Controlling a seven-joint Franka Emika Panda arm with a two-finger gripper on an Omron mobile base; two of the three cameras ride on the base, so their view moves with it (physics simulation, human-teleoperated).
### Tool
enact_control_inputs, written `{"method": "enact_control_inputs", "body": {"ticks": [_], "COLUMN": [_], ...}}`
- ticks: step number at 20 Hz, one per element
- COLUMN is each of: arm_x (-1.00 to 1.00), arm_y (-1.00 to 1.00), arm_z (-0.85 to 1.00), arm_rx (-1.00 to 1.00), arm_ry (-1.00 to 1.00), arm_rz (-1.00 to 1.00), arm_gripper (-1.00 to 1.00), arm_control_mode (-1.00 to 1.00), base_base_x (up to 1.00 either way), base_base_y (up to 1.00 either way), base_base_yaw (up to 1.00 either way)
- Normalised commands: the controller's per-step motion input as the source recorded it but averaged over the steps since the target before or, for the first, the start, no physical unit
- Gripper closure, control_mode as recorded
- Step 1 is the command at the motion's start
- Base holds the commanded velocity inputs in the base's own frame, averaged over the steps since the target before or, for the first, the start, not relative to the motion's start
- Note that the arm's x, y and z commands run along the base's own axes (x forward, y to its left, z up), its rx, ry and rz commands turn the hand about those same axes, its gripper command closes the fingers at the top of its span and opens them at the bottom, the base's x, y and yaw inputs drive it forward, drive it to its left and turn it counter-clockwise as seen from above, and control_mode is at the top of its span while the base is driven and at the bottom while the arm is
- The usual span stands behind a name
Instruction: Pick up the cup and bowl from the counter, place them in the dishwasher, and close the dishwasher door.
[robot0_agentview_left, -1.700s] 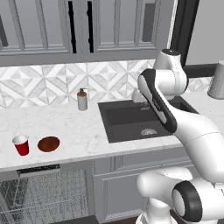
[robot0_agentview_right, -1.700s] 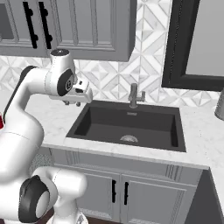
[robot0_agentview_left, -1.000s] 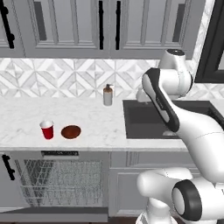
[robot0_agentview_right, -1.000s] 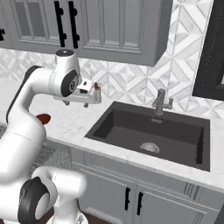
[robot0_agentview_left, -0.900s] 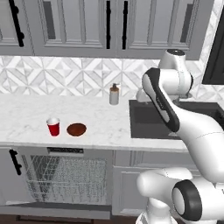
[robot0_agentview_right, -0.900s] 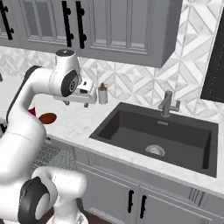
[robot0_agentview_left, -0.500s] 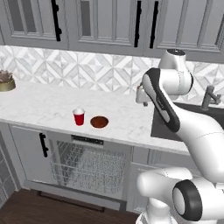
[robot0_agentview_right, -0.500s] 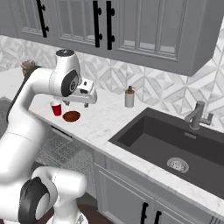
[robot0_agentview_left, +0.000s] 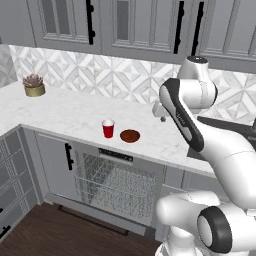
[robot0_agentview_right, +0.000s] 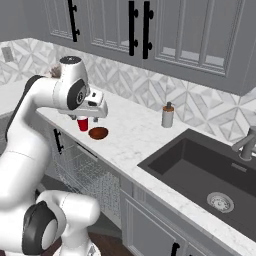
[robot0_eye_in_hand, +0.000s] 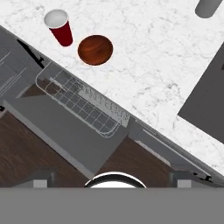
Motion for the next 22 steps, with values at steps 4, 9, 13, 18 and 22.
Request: {"method": "enact_control_inputs", "body": {"ticks": [4,9,13,18,22], "arm_x": [0.01,0.51,1.00,1.00,1.00], "arm_y": [0.00,0.34,0.11,0.18,0.22], "arm_z": [-0.01,-0.33,-0.38,-0.77,-0.64], "arm_rx": [0.00,0.03,0.05,-0.01,-0.05], "arm_ry": [0.00,0.00,0.05,0.18,0.33], "arm_rz": [0.00,-0.09,-0.01,-0.06,-0.09], "arm_gripper": [-1.00,-1.00,-1.00,-1.00,-1.00], "arm_control_mode": [-1.00,-1.00,-1.00,-1.00,-1.00], "base_base_x": [0.00,0.00,0.00,0.00,0.00], "base_base_y": [0.00,0.00,0.00,0.00,0.00], "base_base_yaw": [0.00,0.00,0.00,0.00,0.00]}}
